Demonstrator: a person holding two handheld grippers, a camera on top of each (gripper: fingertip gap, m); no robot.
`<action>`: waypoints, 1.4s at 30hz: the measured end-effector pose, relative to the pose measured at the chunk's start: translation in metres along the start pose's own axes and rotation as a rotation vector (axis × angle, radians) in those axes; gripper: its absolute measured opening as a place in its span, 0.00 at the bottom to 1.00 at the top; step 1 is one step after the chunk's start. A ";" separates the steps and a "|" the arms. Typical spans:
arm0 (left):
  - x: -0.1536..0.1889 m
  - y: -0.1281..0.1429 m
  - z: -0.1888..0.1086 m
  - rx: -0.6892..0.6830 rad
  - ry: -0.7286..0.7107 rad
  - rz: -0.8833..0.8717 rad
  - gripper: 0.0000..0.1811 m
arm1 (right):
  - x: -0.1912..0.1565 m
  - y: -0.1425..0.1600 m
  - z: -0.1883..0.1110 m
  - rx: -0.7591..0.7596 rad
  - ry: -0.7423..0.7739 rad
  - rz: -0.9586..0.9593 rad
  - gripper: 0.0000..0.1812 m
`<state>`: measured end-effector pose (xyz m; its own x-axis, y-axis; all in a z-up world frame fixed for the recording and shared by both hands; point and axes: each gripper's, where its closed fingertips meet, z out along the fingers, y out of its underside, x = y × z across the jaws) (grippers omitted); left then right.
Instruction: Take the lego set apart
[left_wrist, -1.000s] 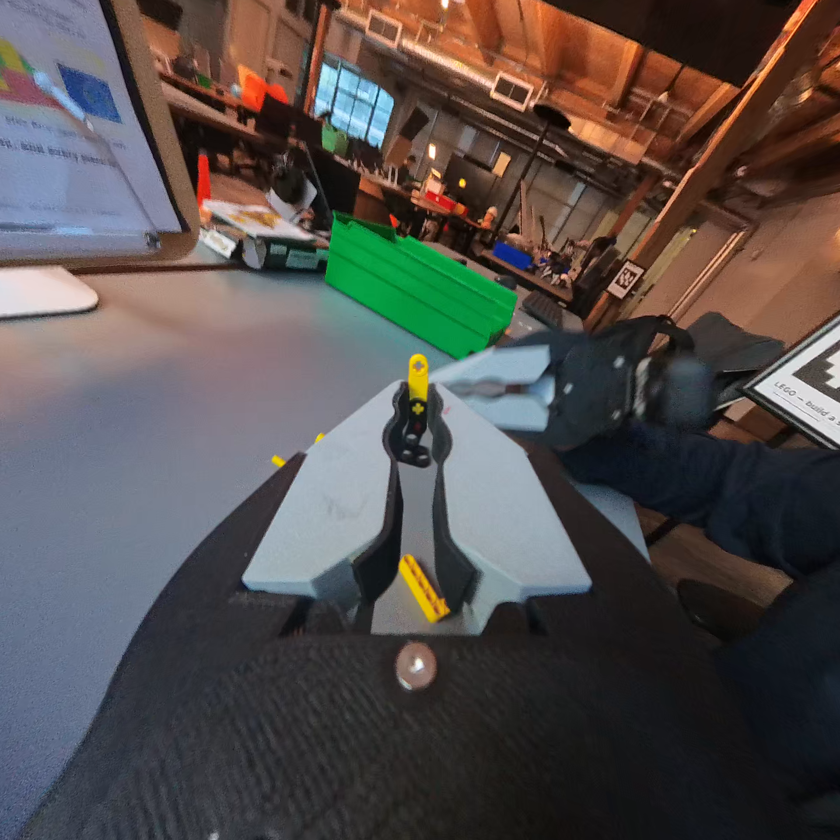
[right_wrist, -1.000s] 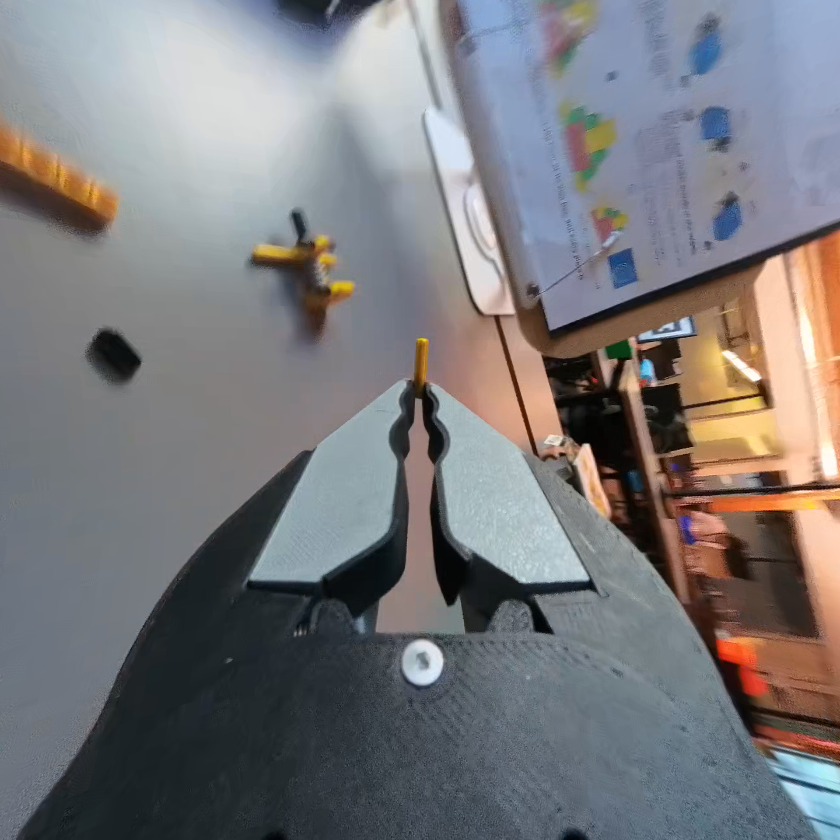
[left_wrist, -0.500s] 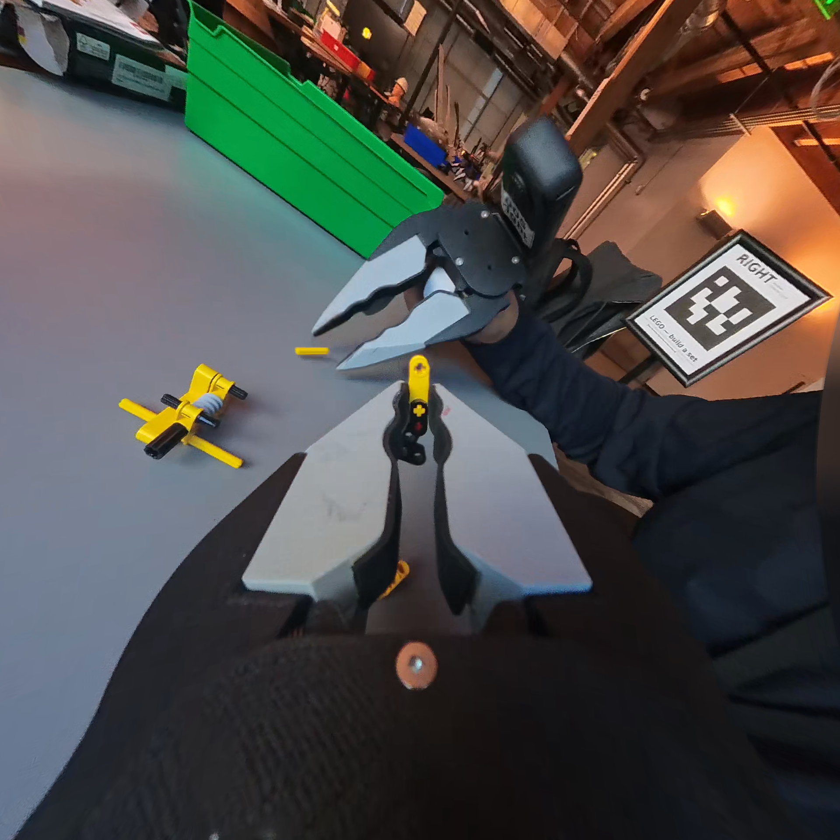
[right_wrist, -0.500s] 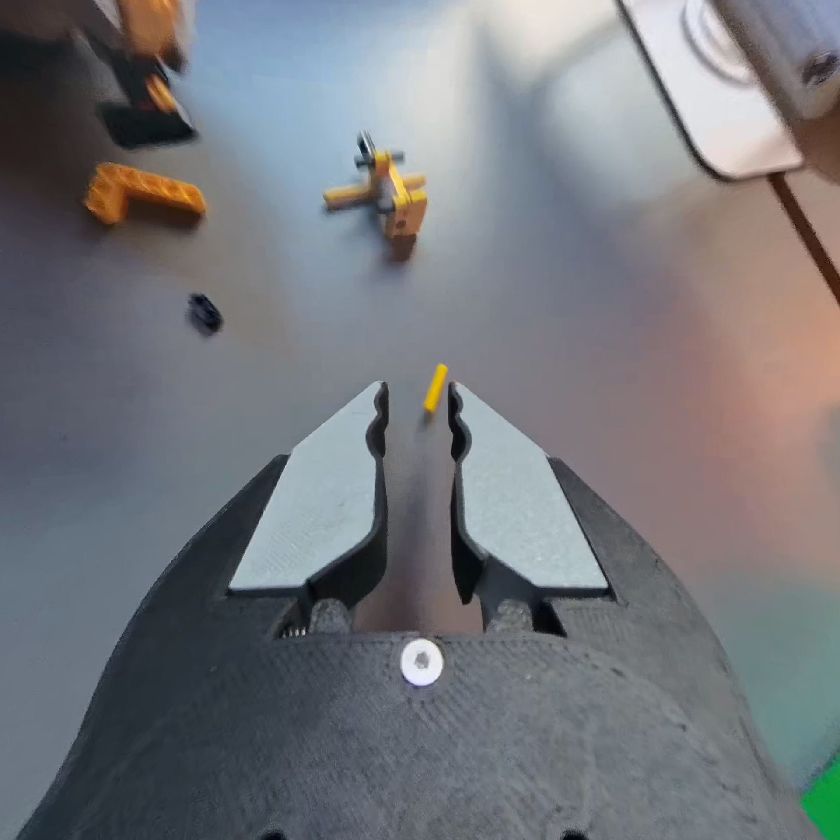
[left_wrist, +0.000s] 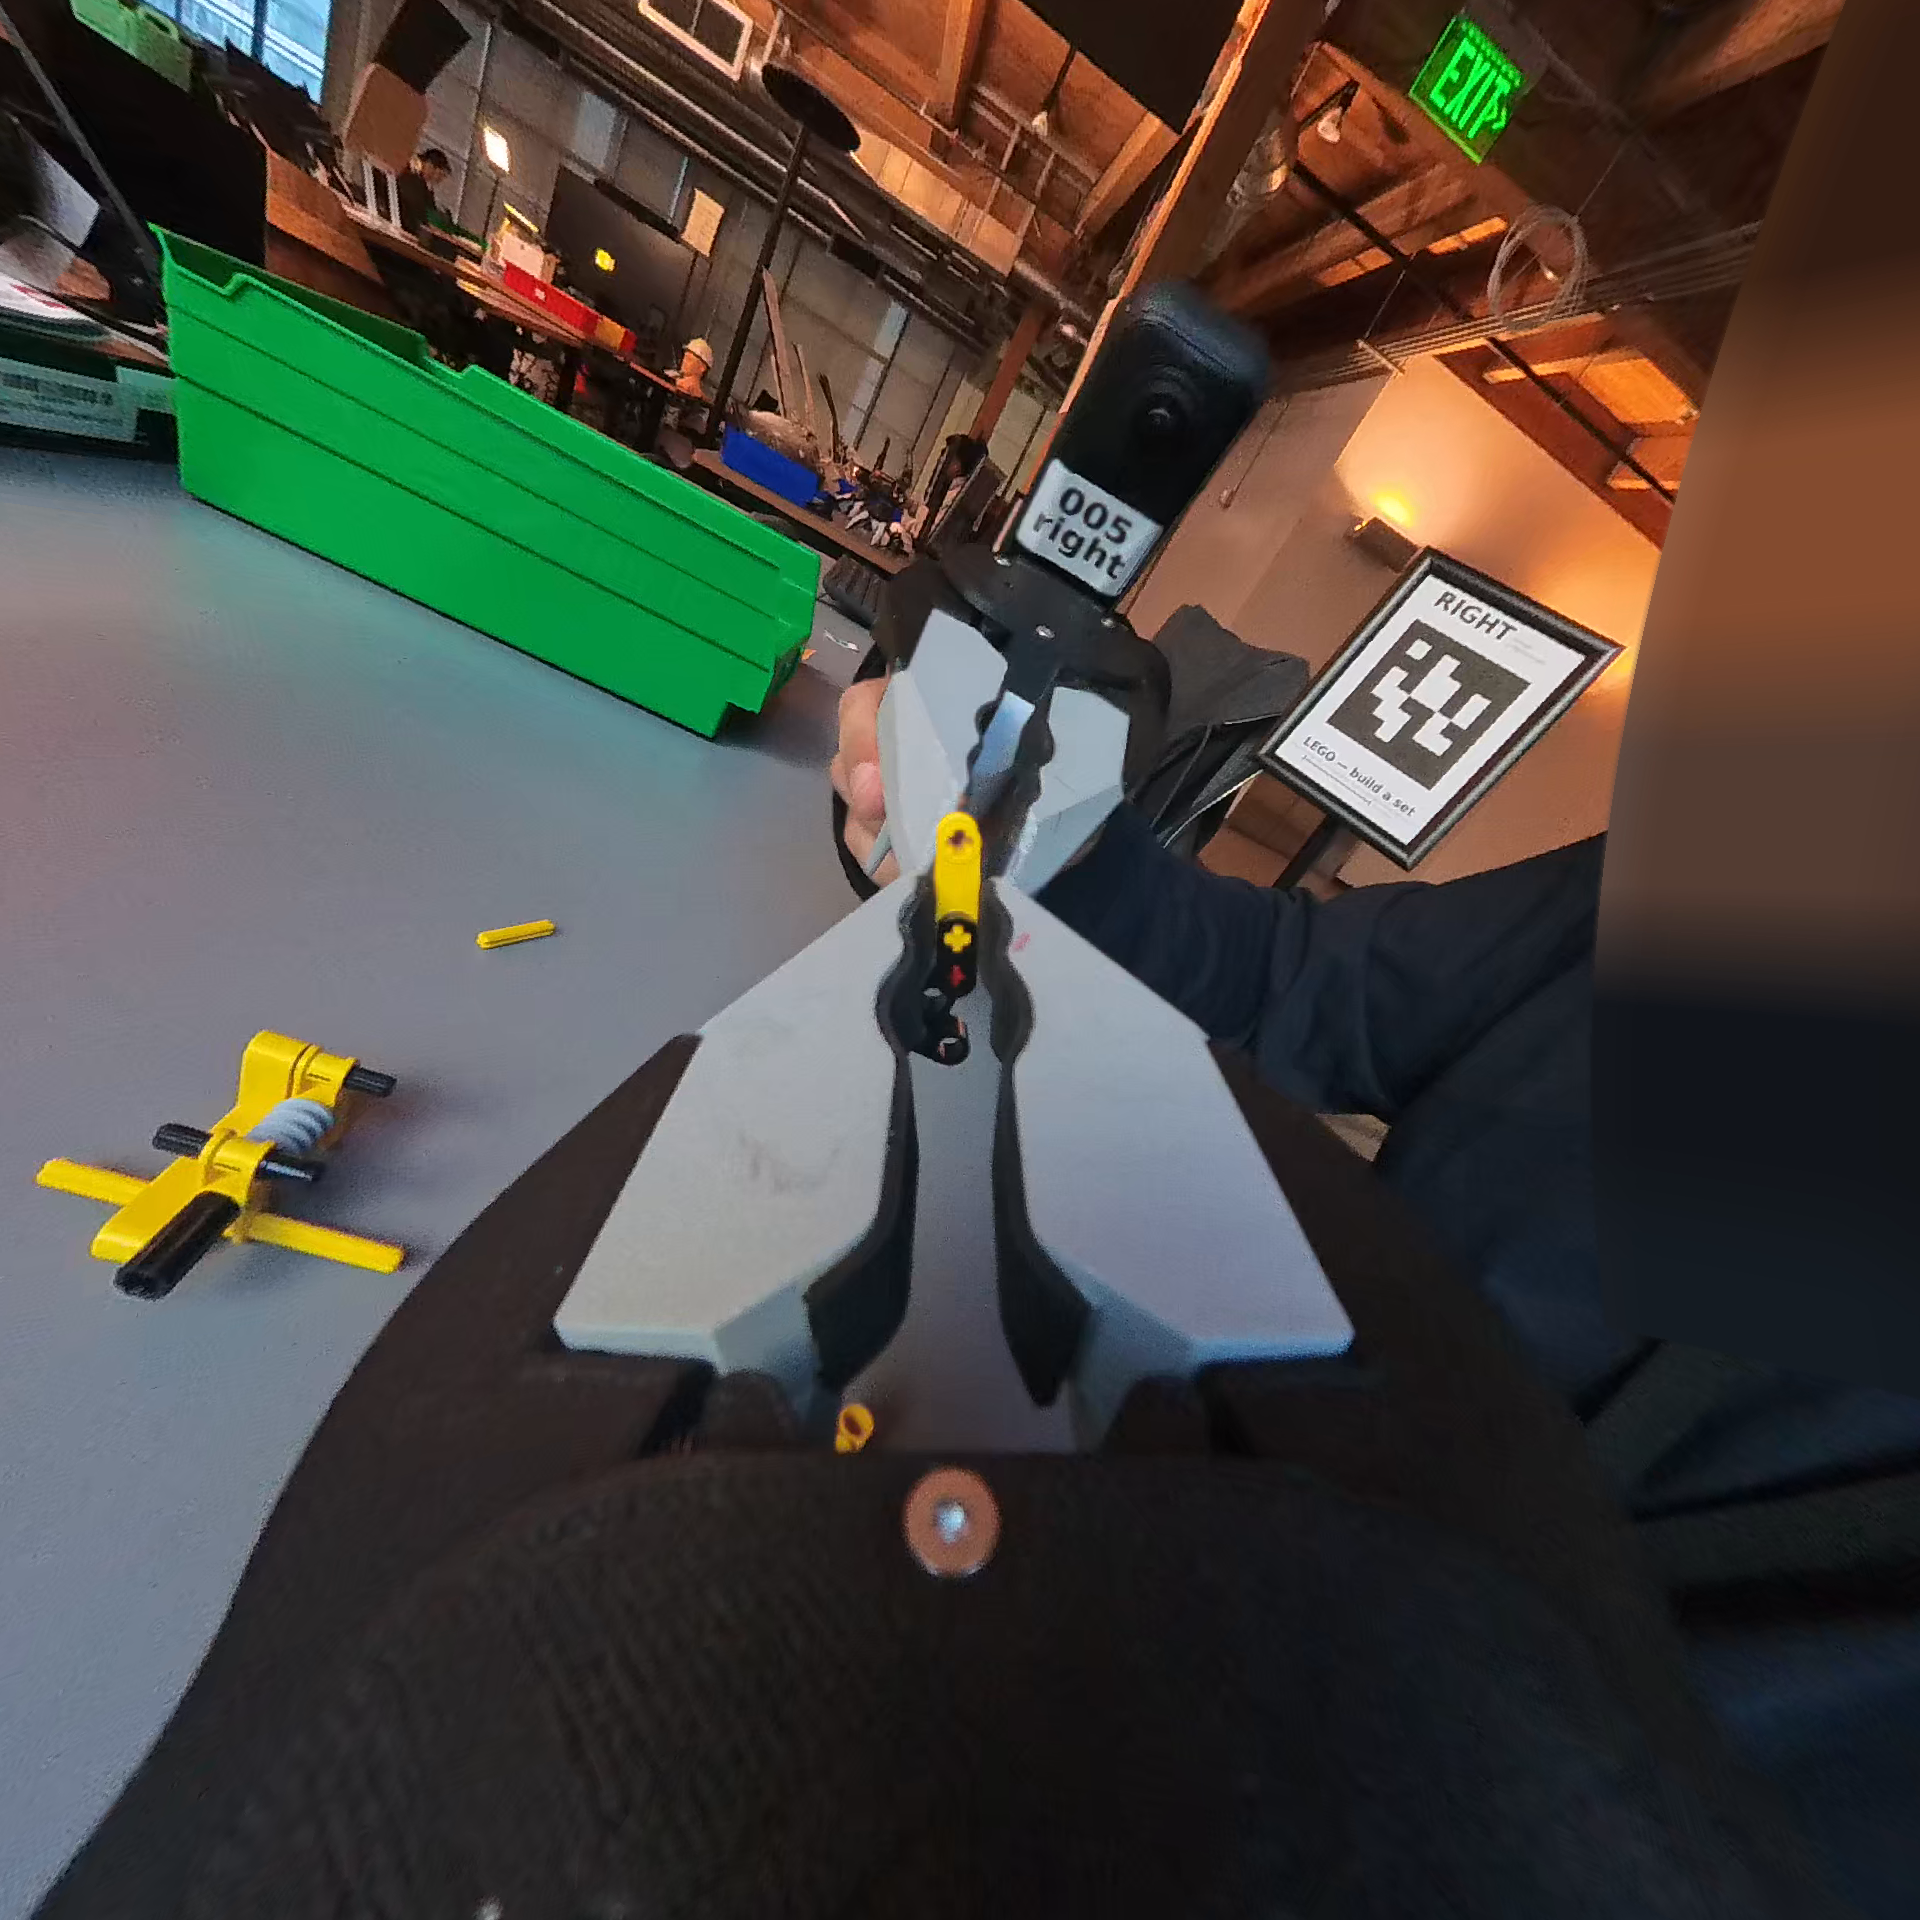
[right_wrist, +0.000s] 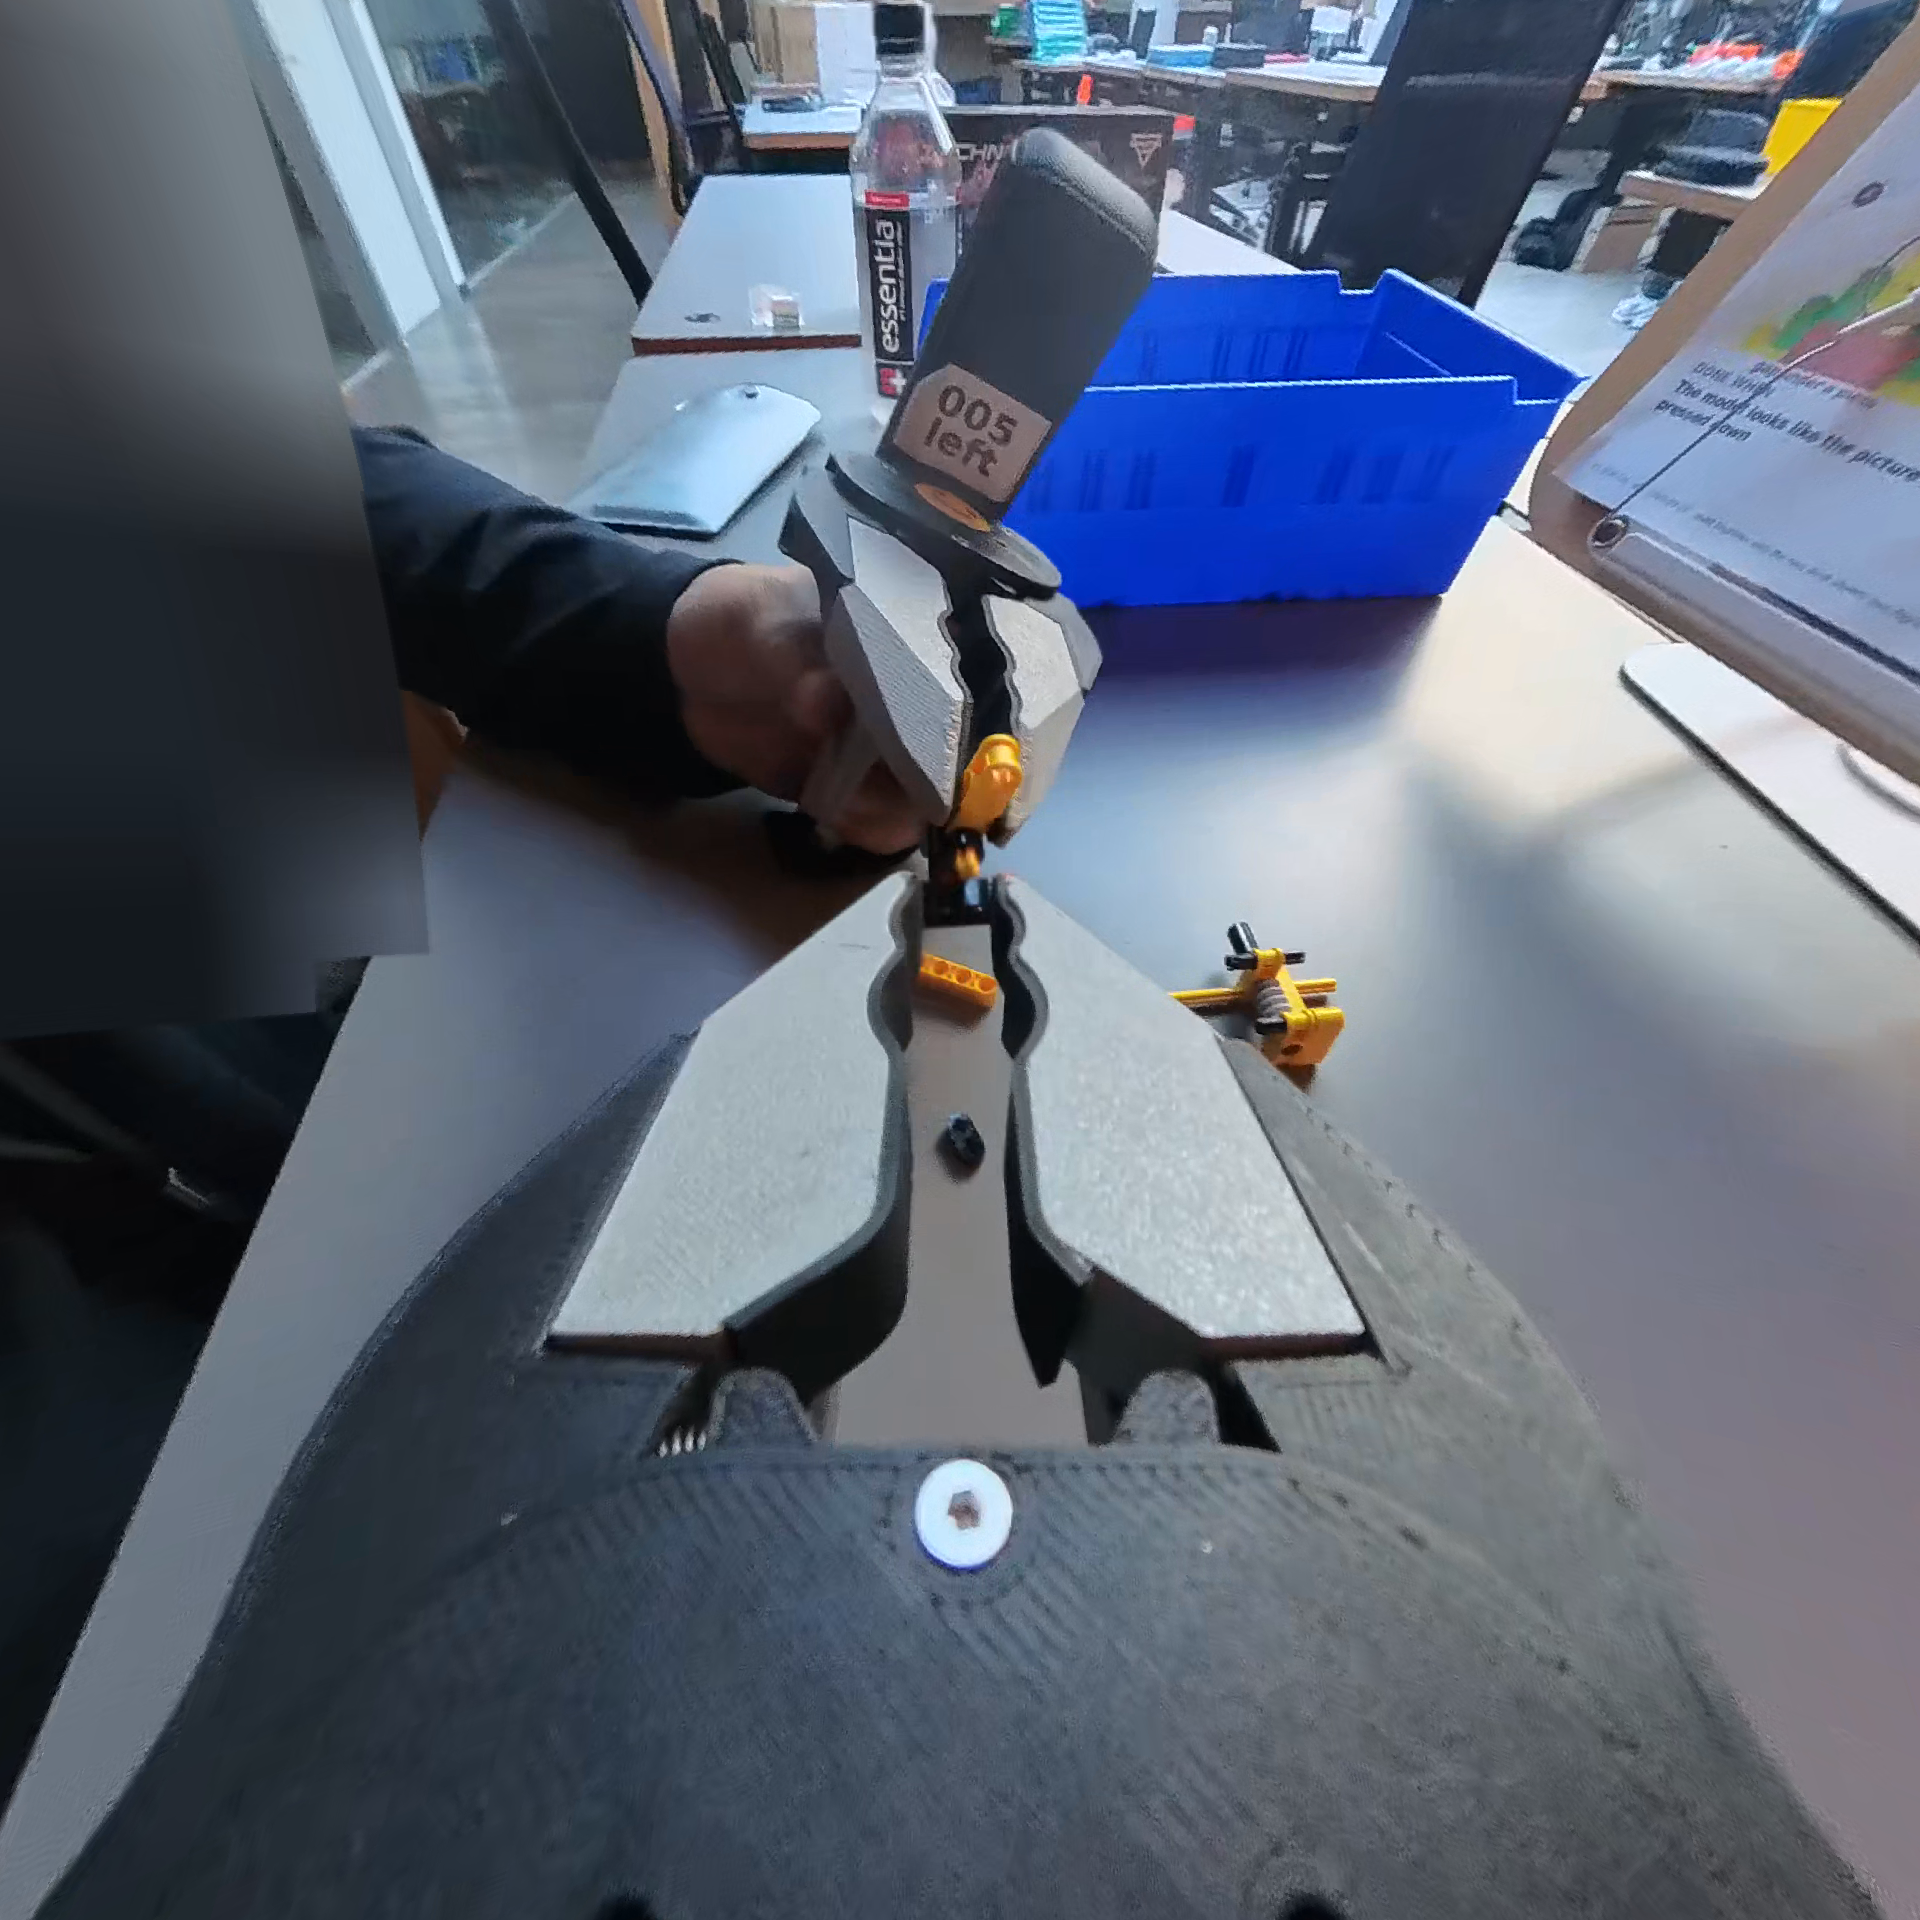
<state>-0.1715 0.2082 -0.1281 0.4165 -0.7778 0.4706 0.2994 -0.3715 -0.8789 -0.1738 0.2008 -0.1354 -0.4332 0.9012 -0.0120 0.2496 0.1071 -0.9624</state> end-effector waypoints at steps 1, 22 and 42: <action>0.000 0.000 0.001 0.004 0.002 -0.008 0.03 | -0.002 -0.001 0.002 0.007 -0.016 0.013 0.06; -0.001 0.009 -0.003 -0.105 -0.035 -0.033 0.10 | 0.002 0.006 0.001 0.039 -0.116 0.217 0.02; -0.001 0.011 0.001 -0.093 -0.072 0.001 0.03 | 0.000 0.000 0.004 0.110 -0.189 0.308 0.02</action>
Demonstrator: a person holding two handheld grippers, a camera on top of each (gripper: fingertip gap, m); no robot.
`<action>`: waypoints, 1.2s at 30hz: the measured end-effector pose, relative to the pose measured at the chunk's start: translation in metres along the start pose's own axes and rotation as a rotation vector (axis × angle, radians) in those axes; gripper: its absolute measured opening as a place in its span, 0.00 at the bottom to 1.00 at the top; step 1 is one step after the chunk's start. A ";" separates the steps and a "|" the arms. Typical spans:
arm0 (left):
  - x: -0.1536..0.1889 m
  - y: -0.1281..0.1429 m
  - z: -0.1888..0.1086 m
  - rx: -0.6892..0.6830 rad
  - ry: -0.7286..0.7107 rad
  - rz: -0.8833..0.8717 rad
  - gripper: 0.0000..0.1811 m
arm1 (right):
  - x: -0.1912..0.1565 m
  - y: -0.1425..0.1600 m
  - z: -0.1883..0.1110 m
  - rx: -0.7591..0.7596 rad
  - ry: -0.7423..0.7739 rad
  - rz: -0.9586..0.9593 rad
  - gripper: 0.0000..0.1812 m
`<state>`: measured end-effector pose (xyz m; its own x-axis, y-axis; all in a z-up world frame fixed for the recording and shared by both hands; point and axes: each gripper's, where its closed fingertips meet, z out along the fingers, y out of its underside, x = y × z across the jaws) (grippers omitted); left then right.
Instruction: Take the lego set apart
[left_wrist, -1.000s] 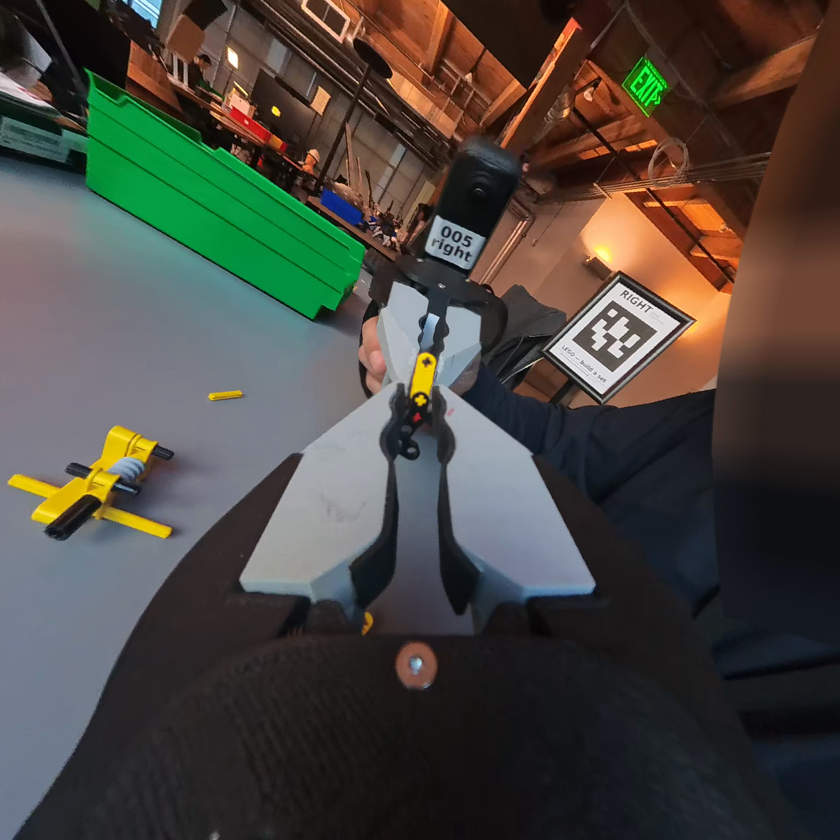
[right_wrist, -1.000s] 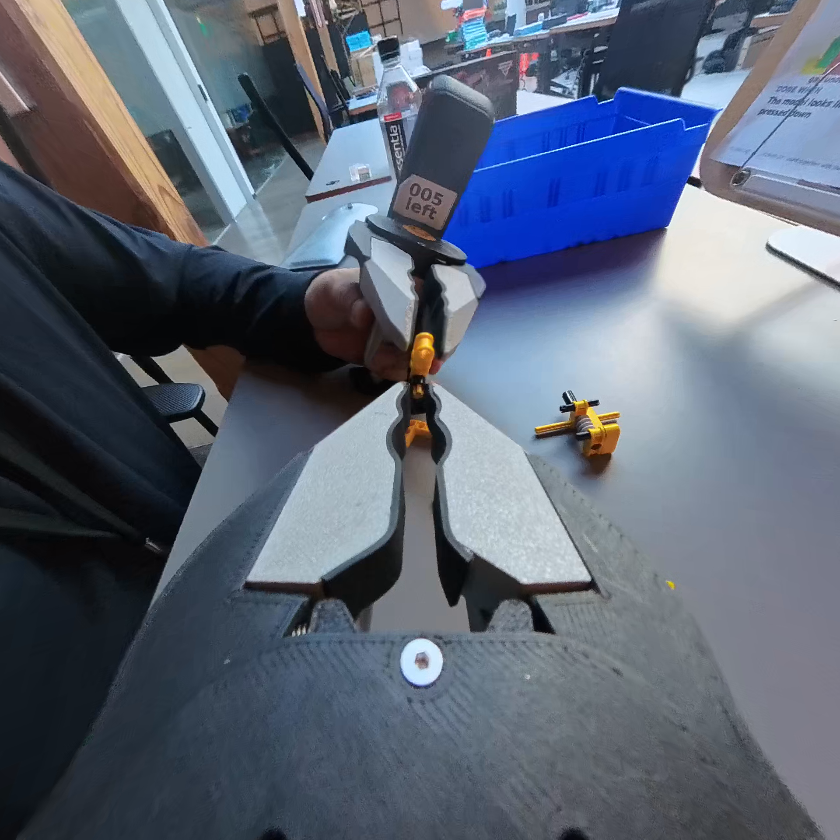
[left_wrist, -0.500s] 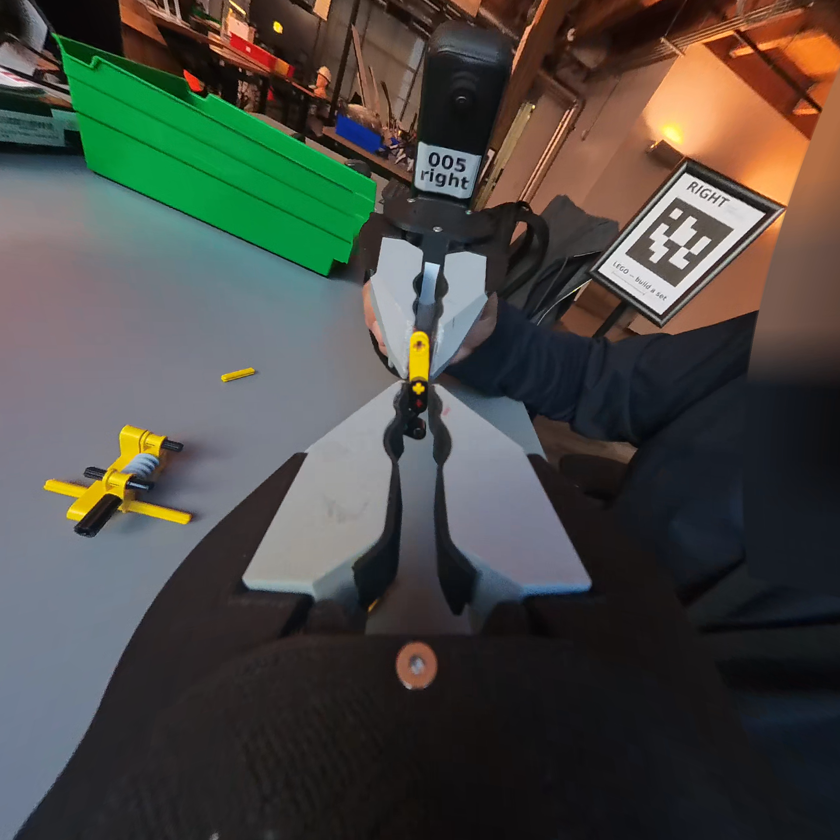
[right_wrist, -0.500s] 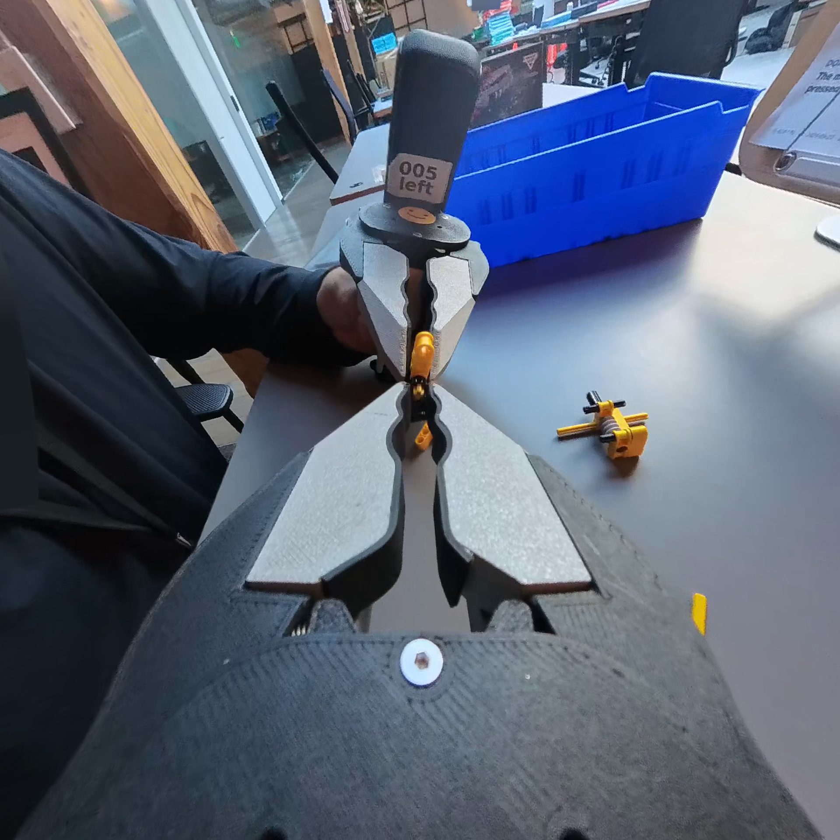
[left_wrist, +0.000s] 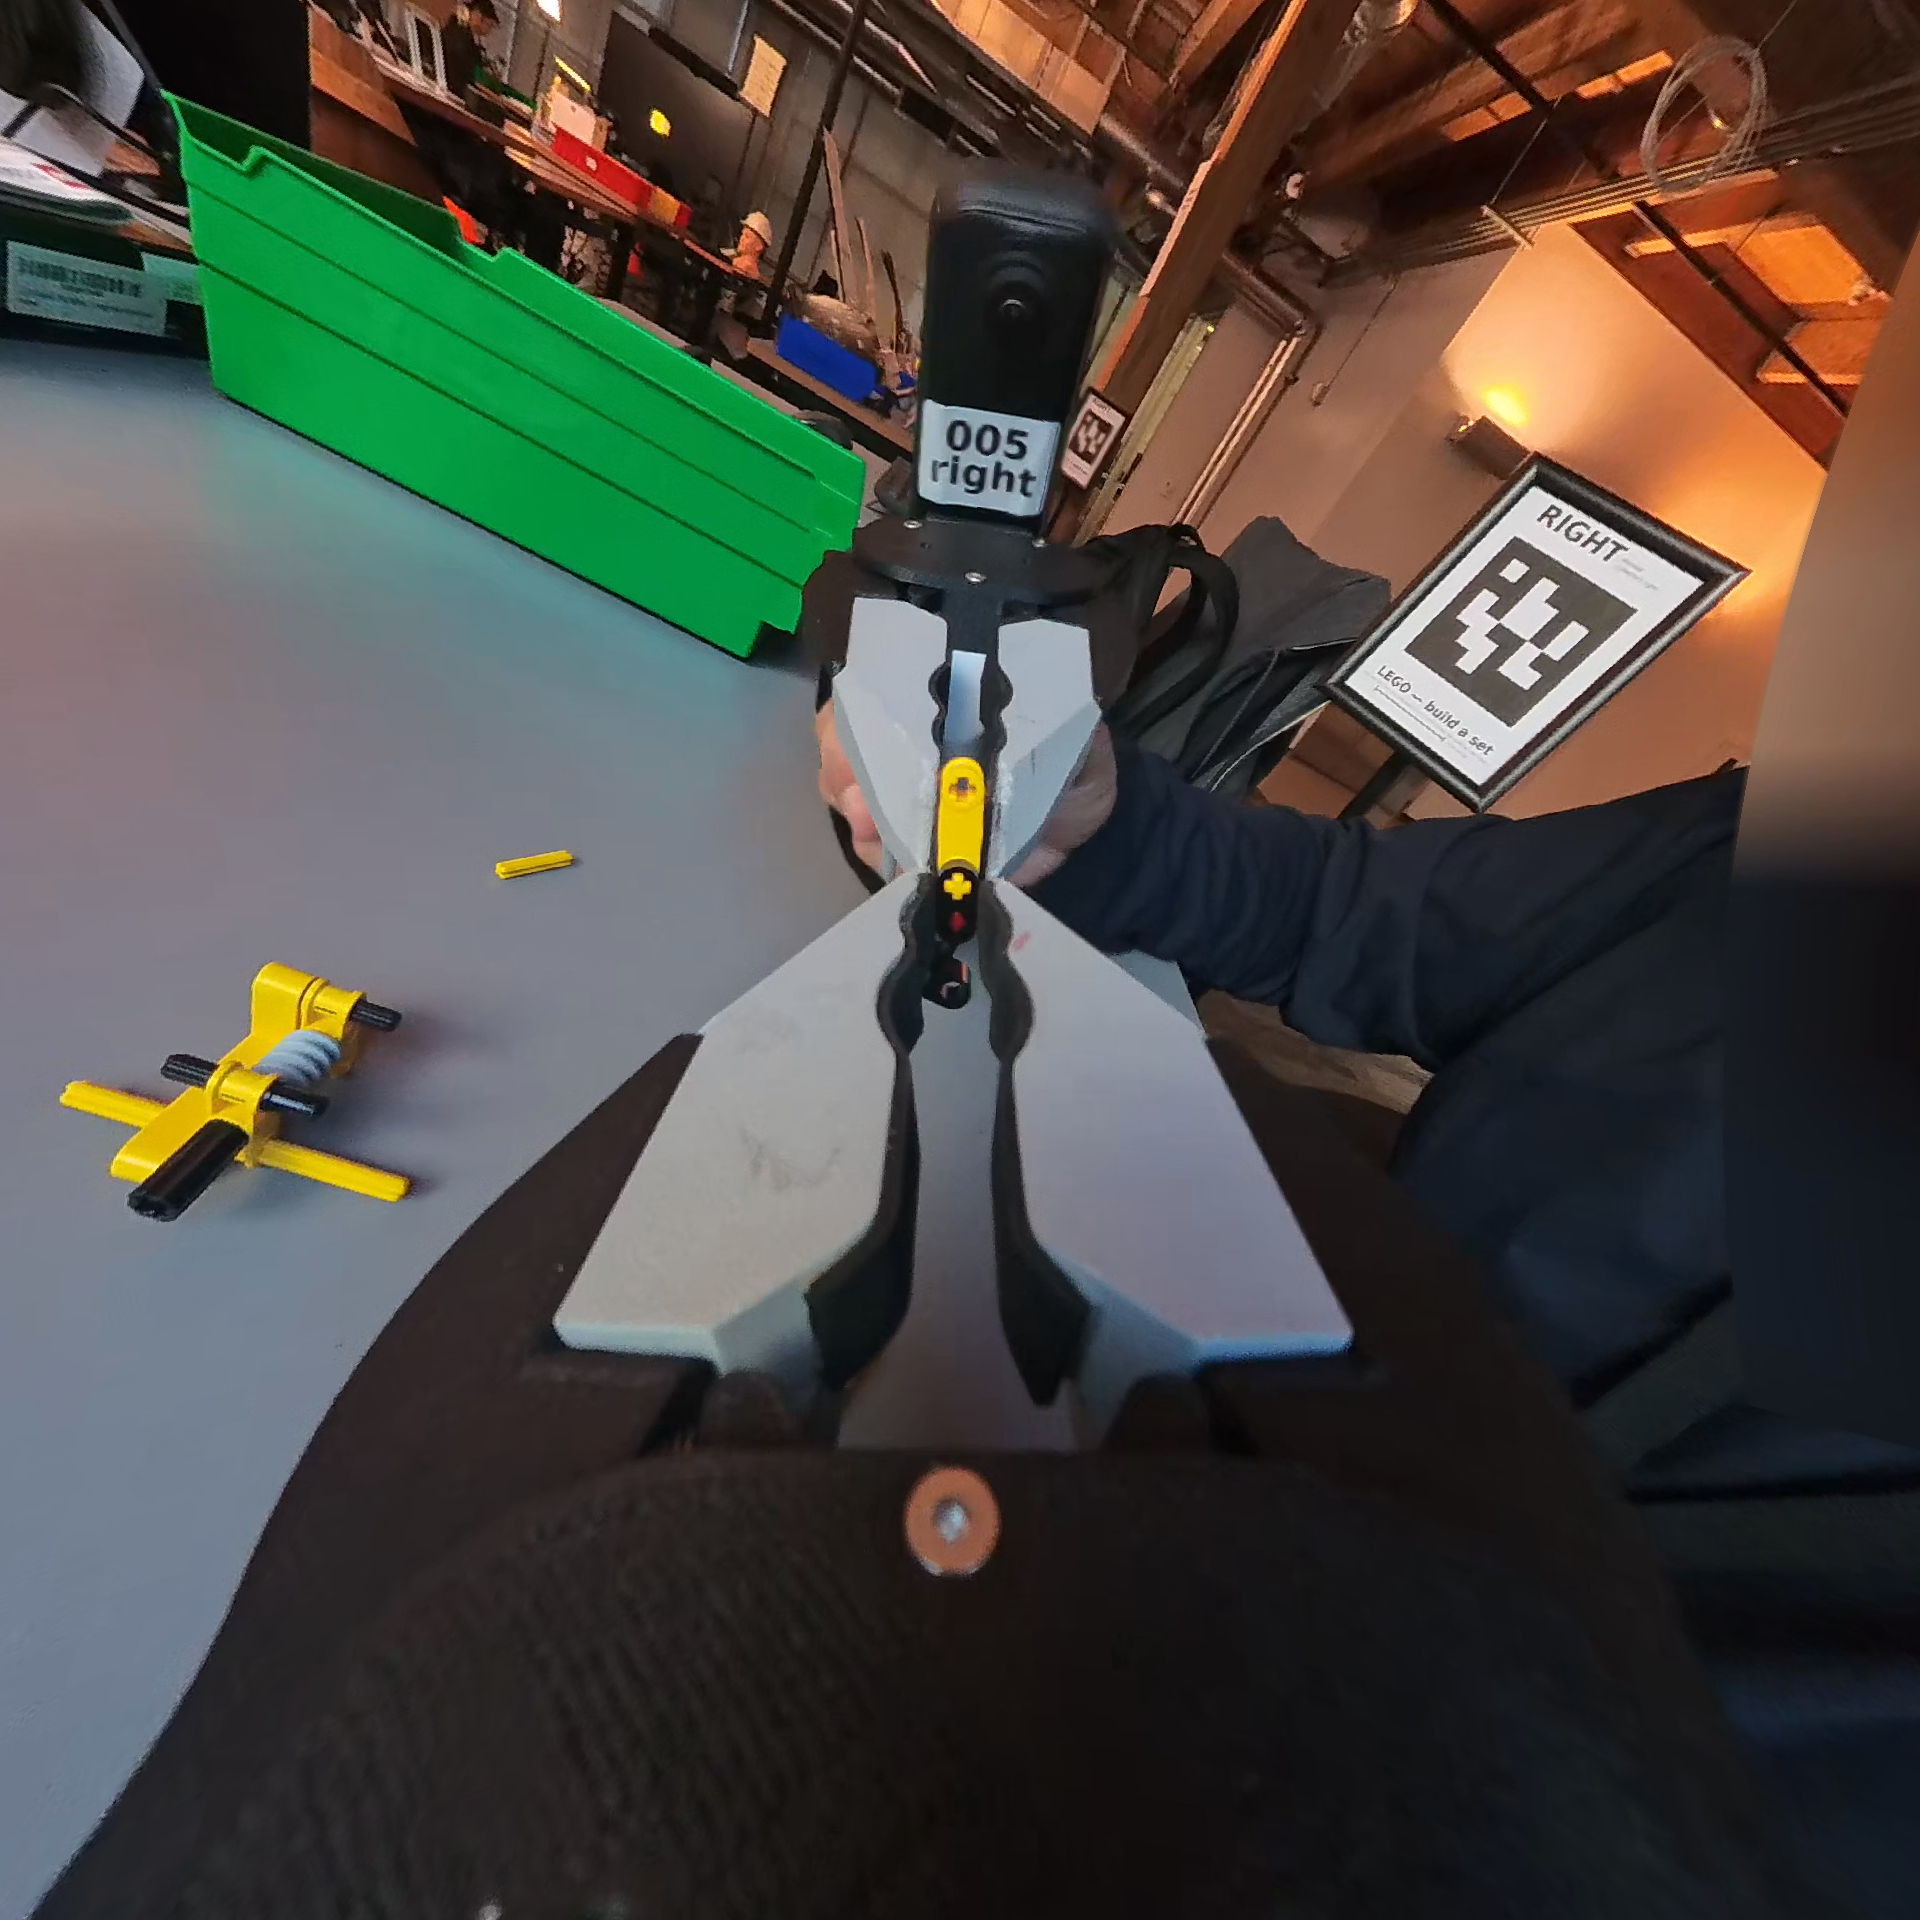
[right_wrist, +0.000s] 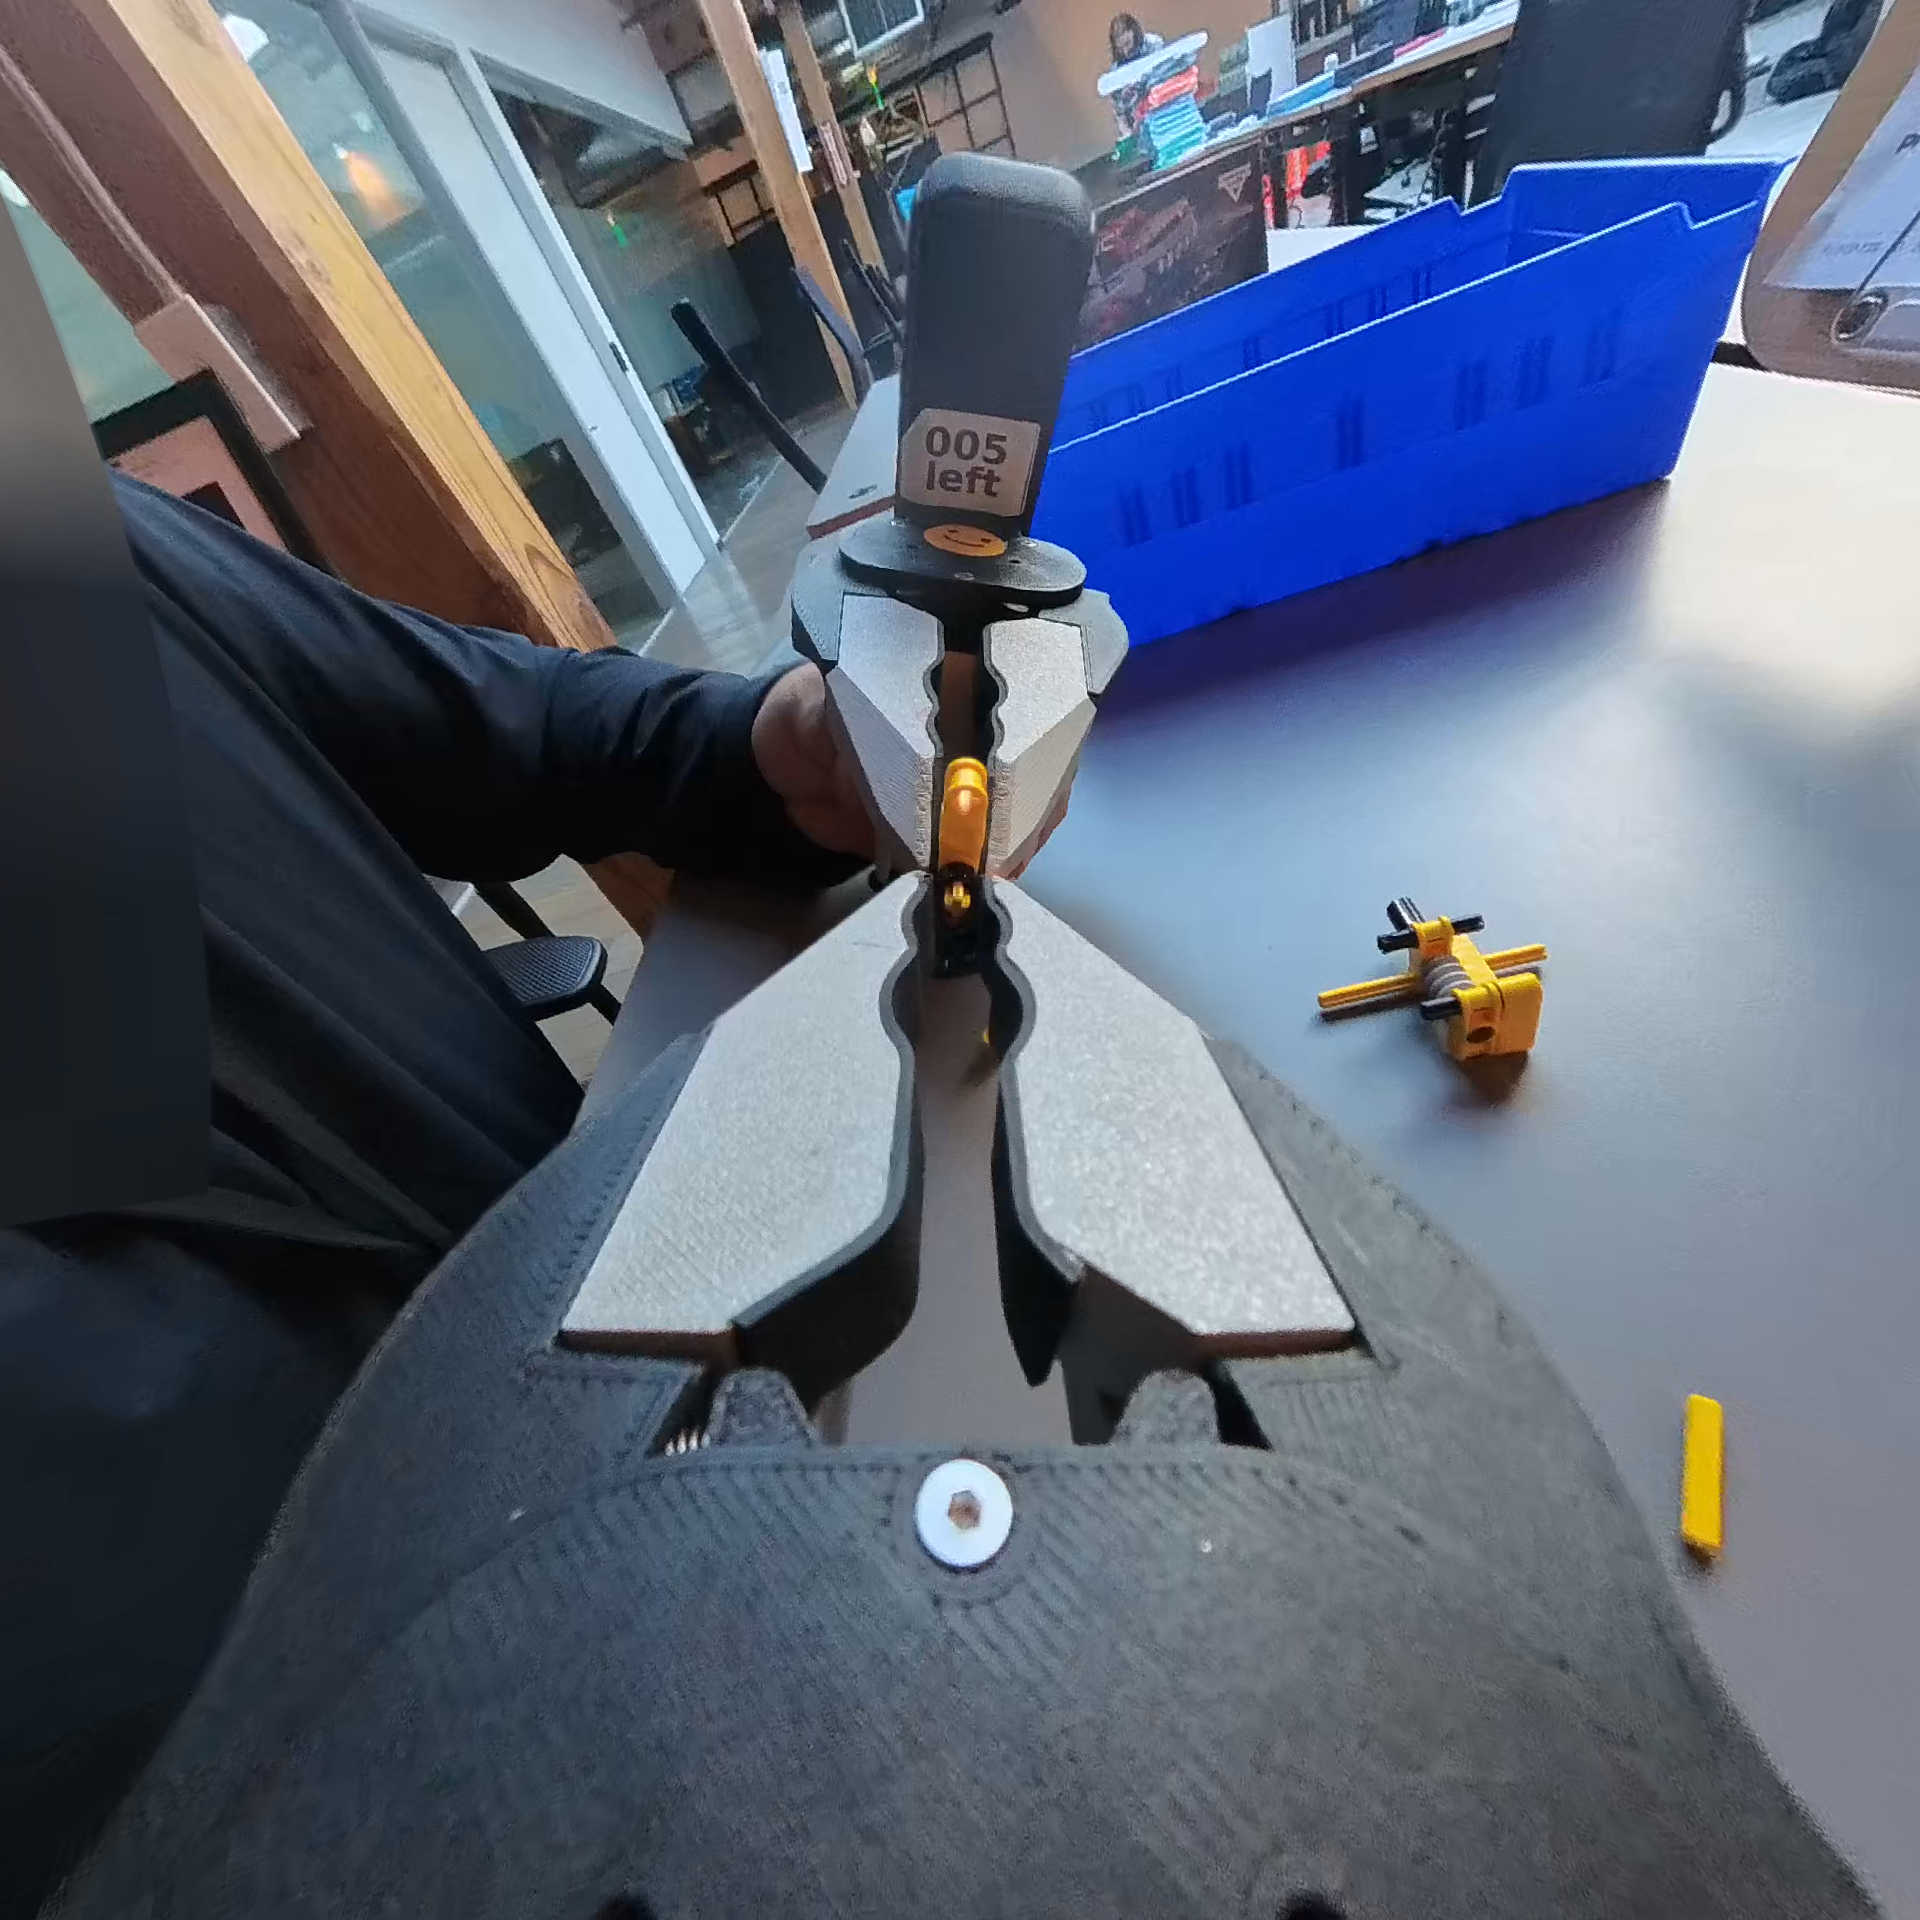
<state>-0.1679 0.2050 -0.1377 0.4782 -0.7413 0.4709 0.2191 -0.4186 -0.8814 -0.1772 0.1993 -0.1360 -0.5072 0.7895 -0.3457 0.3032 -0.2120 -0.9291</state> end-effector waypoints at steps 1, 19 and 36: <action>0.001 -0.001 -0.001 0.008 -0.003 0.006 0.03 | 0.000 -0.001 0.000 0.010 0.003 0.007 0.02; -0.006 -0.028 -0.037 0.147 -0.083 0.015 0.03 | 0.020 -0.027 -0.066 0.162 0.104 0.027 0.02; -0.013 0.035 0.002 -0.225 -0.156 0.073 0.02 | 0.031 0.035 -0.035 -0.287 0.277 -0.140 0.21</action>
